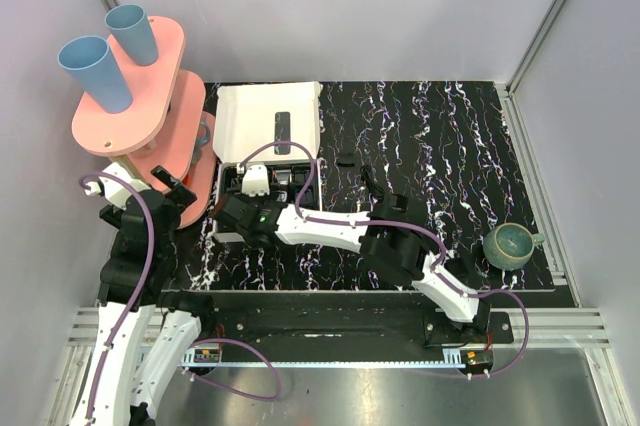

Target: Sort the hair-cutting tools

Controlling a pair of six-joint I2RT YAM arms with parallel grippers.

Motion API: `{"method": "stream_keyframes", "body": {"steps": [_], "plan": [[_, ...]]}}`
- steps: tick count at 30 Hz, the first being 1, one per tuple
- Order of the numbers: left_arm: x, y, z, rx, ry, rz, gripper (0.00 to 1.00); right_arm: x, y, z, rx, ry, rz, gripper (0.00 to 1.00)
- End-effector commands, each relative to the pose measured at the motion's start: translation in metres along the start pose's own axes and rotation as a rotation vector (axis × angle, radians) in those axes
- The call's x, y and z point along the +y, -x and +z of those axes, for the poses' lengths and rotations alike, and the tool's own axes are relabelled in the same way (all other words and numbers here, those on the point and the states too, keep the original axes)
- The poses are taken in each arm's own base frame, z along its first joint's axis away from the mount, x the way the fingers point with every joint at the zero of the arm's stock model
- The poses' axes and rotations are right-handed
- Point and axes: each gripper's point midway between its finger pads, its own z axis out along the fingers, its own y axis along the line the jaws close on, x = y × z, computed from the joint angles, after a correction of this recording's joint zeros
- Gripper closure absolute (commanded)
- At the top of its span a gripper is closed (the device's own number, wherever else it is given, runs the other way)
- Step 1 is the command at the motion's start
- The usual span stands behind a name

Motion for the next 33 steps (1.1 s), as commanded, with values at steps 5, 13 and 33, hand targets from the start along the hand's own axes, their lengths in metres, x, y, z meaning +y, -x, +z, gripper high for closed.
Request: {"method": "stream_keyframes", "body": {"steps": [5, 13, 33], "plan": [[0.0, 0.019, -0.007, -0.054, 0.0, -0.038, 0.01, 0.009, 0.05, -0.039, -0.029, 0.058, 0.049, 0.22], [0.0, 0.02, -0.007, -0.056, -0.005, -0.039, 0.01, 0.015, 0.079, -0.057, -0.092, 0.137, 0.081, 0.5], [-0.005, 0.017, -0.005, -0.043, -0.022, -0.029, 0.01, 0.013, 0.016, -0.011, 0.149, 0.17, 0.066, 0.8]]}}
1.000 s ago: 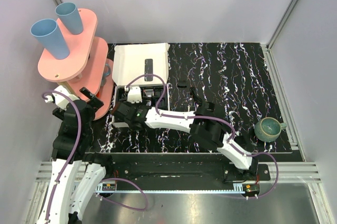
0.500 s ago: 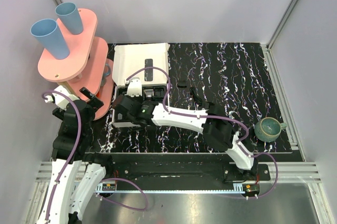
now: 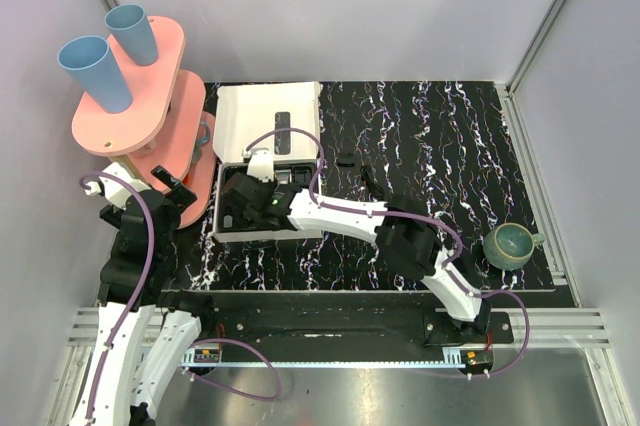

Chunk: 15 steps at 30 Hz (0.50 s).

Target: Sort the hair-cutting tools

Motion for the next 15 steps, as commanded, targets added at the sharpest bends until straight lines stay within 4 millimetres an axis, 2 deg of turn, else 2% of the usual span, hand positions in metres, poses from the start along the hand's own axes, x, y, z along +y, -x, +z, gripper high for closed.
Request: {"method": "stream_keyframes", "body": {"steps": [1, 10, 15], "plan": [[-0.004, 0.017, -0.005, -0.043, -0.02, -0.029, 0.01, 0.008, -0.016, 0.004, 0.061, 0.026, 0.014, 0.8], [-0.005, 0.016, -0.004, -0.039, -0.019, -0.026, 0.01, -0.004, -0.036, 0.017, 0.117, -0.012, 0.022, 0.8], [-0.005, 0.015, -0.004, -0.038, -0.018, -0.026, 0.01, -0.004, -0.029, 0.015, 0.111, -0.013, 0.028, 0.8]]}}
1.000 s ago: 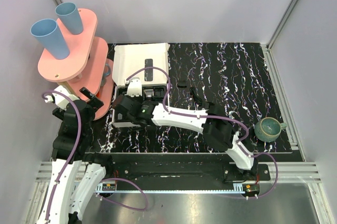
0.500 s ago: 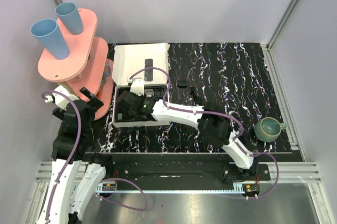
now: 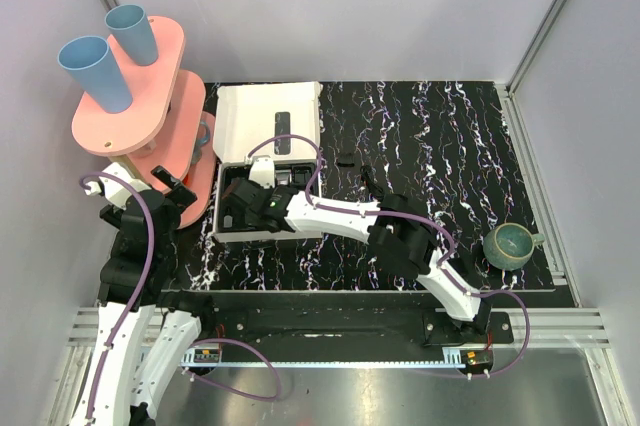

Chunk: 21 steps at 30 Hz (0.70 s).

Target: Sort the hair-cutting tools

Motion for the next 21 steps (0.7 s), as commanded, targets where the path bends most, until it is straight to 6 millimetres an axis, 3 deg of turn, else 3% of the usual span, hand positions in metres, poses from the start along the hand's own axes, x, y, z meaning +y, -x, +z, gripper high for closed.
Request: {"method": "stream_keyframes", "body": {"steps": [1, 7, 10, 12, 16, 18, 19, 21], "plan": [[-0.005, 0.015, -0.004, -0.037, -0.017, -0.025, 0.01, 0.004, 0.01, -0.003, 0.006, 0.008, 0.018, 0.8], [-0.006, 0.014, -0.003, -0.033, -0.022, -0.021, 0.01, 0.01, 0.037, -0.017, -0.015, 0.036, 0.001, 0.76], [-0.01, 0.012, -0.002, -0.024, -0.042, -0.01, 0.01, 0.01, 0.066, -0.041, -0.062, 0.058, 0.01, 0.71], [-0.014, 0.012, -0.001, -0.021, -0.059, -0.007, 0.01, 0.007, 0.072, -0.05, -0.062, 0.068, 0.002, 0.65], [-0.036, 0.003, -0.001, 0.023, -0.177, 0.033, 0.01, -0.016, 0.085, -0.068, -0.03, 0.071, 0.021, 0.54], [-0.05, 0.001, -0.001, 0.033, -0.249, 0.054, 0.01, -0.036, 0.08, -0.083, -0.002, 0.059, 0.032, 0.5], [-0.06, -0.007, -0.003, 0.066, -0.312, 0.079, 0.01, -0.043, 0.091, -0.101, -0.02, 0.072, 0.051, 0.46], [-0.071, -0.014, -0.001, 0.098, -0.362, 0.101, 0.01, -0.074, 0.074, -0.104, 0.017, 0.012, 0.043, 0.44]]}}
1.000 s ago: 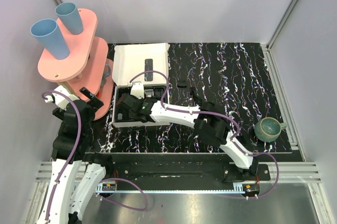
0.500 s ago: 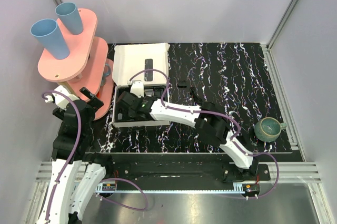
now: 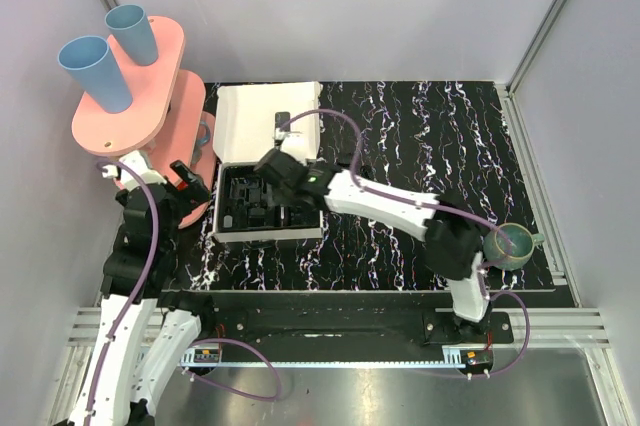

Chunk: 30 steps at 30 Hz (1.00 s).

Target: Sort the hair-cutting tools

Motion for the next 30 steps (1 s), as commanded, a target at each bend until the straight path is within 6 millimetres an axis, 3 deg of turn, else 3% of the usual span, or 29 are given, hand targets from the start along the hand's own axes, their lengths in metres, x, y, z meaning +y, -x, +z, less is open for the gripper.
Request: {"method": "stream_keyframes", "body": {"steps": [1, 5, 7, 8, 13, 16, 23, 30], "plan": [[-0.047, -0.005, 0.004, 0.053, -0.235, 0.065, 0.01, -0.041, 0.027, -0.069, -0.026, 0.012, 0.052, 0.42], [-0.065, -0.022, 0.01, 0.146, -0.309, 0.12, 0.01, -0.094, 0.004, -0.089, 0.032, -0.074, 0.054, 0.38], [-0.073, -0.028, 0.008, 0.18, -0.35, 0.136, 0.01, -0.116, 0.008, -0.102, 0.033, -0.088, 0.079, 0.37], [-0.075, -0.031, 0.008, 0.195, -0.358, 0.14, 0.01, -0.128, 0.001, -0.102, 0.052, -0.106, 0.076, 0.36], [-0.091, -0.042, 0.005, 0.261, -0.44, 0.124, 0.01, -0.18, 0.007, -0.109, 0.066, -0.194, 0.098, 0.29], [-0.096, -0.056, 0.004, 0.32, -0.462, 0.092, 0.01, -0.199, 0.012, -0.11, 0.077, -0.208, 0.097, 0.28], [-0.099, -0.093, -0.002, 0.428, -0.471, 0.056, 0.13, -0.219, 0.017, -0.099, 0.089, -0.251, 0.013, 0.27], [-0.097, -0.132, -0.025, 0.54, -0.474, 0.08, 0.12, -0.247, 0.008, -0.075, 0.121, -0.293, -0.021, 0.24]]}}
